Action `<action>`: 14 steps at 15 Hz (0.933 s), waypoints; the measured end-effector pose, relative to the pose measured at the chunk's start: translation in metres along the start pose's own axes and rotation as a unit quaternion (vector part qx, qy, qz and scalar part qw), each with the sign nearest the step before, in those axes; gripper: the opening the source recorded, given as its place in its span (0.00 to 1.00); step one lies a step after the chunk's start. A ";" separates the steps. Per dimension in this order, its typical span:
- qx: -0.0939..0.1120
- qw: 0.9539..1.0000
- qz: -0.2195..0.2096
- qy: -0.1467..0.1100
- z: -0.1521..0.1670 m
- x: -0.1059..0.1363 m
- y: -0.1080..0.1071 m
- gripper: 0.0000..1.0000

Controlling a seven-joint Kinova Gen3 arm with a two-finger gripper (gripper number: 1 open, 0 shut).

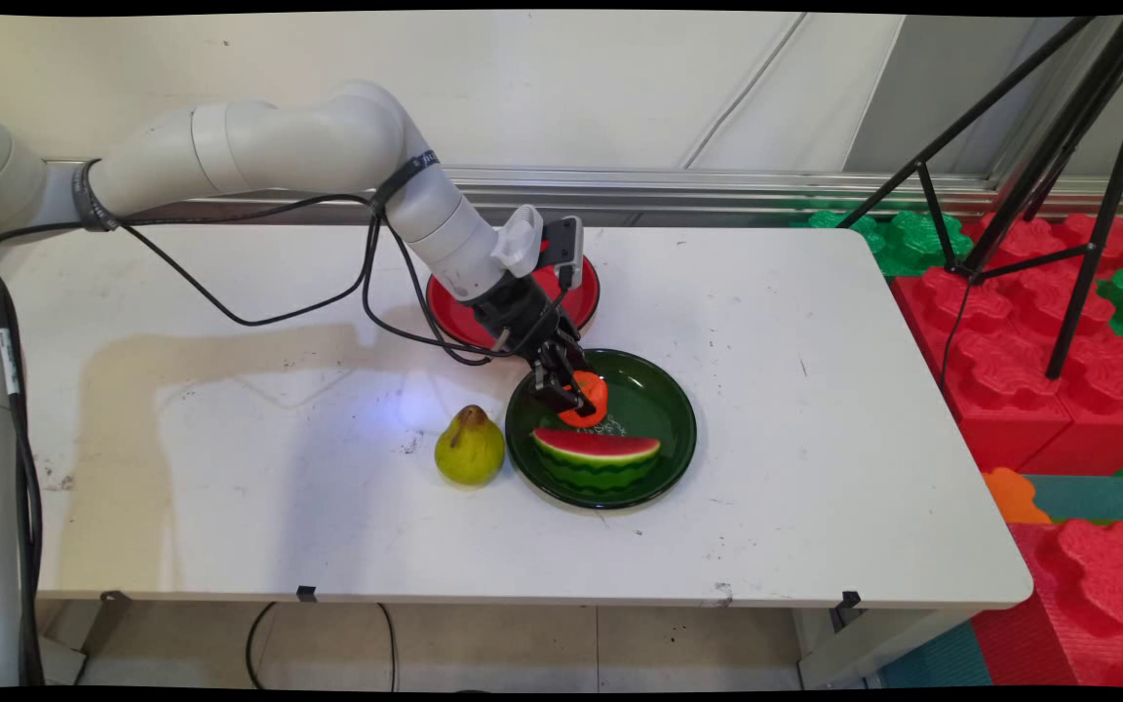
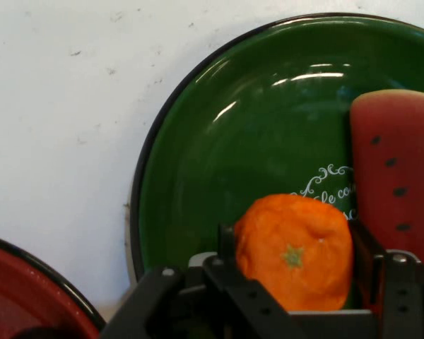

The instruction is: Place the picked object on the table

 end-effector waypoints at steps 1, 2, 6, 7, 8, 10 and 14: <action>0.000 1.000 0.001 0.000 0.000 0.000 0.000 0.00; 0.000 1.000 0.001 -0.001 0.000 0.000 0.000 0.00; 0.003 1.000 0.004 0.002 -0.004 0.000 0.000 0.00; 0.004 1.000 0.004 0.003 -0.006 -0.001 0.001 0.00; 0.005 1.000 0.003 0.005 -0.009 -0.001 0.001 0.00; 0.007 1.000 0.003 0.010 -0.015 -0.002 0.003 0.00; 0.013 1.000 0.002 0.022 -0.031 -0.005 0.008 0.00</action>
